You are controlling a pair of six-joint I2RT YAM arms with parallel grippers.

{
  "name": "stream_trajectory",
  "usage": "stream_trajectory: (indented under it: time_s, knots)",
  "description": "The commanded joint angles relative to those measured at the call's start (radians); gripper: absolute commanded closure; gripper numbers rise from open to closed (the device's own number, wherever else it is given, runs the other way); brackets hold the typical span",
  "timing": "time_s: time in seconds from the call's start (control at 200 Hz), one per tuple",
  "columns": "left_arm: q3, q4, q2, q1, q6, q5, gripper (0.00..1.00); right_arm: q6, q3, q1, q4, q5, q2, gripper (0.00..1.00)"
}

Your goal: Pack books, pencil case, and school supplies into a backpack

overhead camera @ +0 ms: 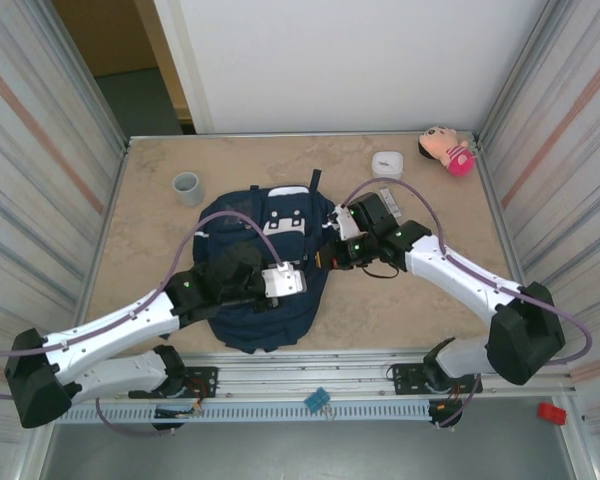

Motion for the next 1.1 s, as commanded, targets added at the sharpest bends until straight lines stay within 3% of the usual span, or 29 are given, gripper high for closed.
stream_trajectory:
  time_s: [0.0, 0.145, 0.621, 0.907, 1.092]
  knots:
    - [-0.001, -0.024, -0.052, -0.001, 0.053, 0.142, 1.00, 0.083, 0.009, -0.053, 0.128, 0.177, 0.039, 1.00]
    - [0.005, -0.025, -0.057, 0.001, 0.068, 0.195, 1.00, 0.126, 0.043, -0.075, 0.188, 0.245, 0.114, 1.00]
    - [-0.003, -0.041, -0.065, 0.008, 0.071, 0.240, 1.00, 0.107, 0.073, -0.143, 0.230, 0.272, 0.199, 1.00]
    - [-0.003, -0.059, -0.070, 0.007, 0.078, 0.238, 1.00, 0.099, 0.131, -0.182, 0.274, 0.251, 0.267, 1.00]
    - [-0.021, -0.023, -0.067, 0.010, 0.078, 0.174, 1.00, 0.094, 0.124, -0.181, 0.288, 0.233, 0.235, 1.00]
